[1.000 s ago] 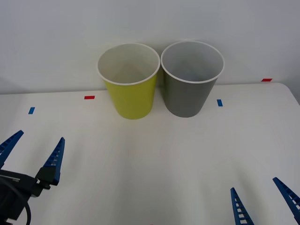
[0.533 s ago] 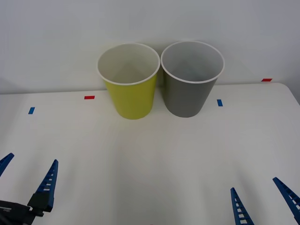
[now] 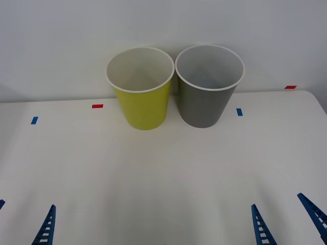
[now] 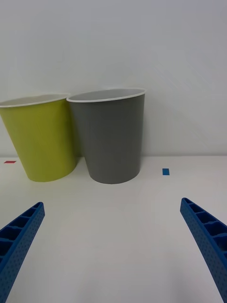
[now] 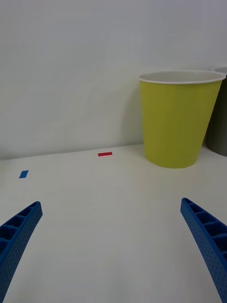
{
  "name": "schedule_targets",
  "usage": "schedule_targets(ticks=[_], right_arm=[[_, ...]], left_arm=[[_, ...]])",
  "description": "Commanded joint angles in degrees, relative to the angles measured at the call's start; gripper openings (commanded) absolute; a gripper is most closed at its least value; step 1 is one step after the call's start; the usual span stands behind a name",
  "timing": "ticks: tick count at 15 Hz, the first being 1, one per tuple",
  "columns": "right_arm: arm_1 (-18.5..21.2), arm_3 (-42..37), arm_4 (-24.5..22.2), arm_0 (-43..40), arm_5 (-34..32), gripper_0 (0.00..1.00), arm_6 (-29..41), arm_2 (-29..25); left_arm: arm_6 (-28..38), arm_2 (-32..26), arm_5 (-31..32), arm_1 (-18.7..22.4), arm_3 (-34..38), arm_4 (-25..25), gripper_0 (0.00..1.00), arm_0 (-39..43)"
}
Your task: Put cans in the gray bin and PET bottles in the light green bin.
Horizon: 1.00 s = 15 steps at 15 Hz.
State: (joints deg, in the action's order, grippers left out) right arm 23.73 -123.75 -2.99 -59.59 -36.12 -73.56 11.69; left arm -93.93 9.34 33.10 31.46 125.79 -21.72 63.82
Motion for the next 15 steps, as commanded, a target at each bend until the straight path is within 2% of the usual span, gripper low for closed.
schedule_targets(ticks=[1,5,15], right_arm=[[0.0,0.0,0.0,0.0,0.0,1.0,0.0,0.0],[0.0,0.0,0.0,0.0,0.0,1.0,0.0,0.0],[0.0,0.0,0.0,0.0,0.0,1.0,0.0,0.0]], left_arm=[[0.1,2.3,5.0,-2.5,-4.7,1.2,1.0,0.6],[0.1,3.3,8.5,-2.9,-6.1,2.6,1.0,1.0],[0.1,3.3,8.6,-2.9,-6.1,2.7,1.0,1.0]])
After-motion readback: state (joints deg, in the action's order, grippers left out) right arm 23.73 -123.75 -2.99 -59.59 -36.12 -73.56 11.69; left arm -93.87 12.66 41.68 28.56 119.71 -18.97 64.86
